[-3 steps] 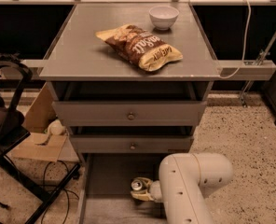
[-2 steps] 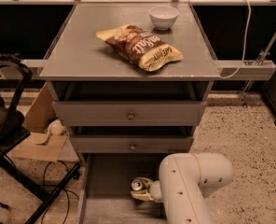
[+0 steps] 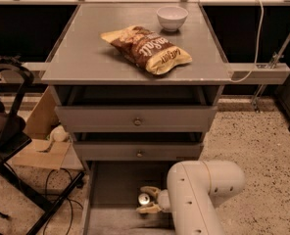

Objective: Place green can into bottom drawer

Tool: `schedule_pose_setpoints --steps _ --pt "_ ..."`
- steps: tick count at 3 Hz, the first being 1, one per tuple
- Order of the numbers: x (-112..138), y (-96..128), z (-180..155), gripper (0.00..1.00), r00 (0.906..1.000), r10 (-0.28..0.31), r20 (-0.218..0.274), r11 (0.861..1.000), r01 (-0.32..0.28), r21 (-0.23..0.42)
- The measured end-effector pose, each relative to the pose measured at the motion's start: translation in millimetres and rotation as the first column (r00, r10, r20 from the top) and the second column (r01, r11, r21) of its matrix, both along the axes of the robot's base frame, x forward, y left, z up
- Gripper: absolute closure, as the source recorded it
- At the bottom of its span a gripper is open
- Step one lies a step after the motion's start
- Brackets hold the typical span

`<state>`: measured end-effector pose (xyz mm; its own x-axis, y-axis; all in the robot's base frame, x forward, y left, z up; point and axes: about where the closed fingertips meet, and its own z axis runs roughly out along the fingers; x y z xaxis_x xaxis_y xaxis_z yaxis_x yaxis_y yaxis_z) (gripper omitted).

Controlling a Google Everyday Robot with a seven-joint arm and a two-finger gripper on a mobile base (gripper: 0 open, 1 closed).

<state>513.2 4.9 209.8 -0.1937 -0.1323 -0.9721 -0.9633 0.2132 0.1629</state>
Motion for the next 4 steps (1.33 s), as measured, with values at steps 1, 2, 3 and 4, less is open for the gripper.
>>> schedule_pose_setpoints --steps 1,2,3,4 --pt "0 0 0 0.0 1.0 0.0 0.0 1.0 0.0 0.0" --pt "0 0 0 0.0 1.0 0.0 0.0 1.0 0.0 0.0" --pt "-4 8 32 0.0 0.9996 0.008 0.026 1.0 -0.008 -0.009" --pt "-6 27 98 0.0 0.9927 0.02 0.119 1.0 -0.017 -0.026"
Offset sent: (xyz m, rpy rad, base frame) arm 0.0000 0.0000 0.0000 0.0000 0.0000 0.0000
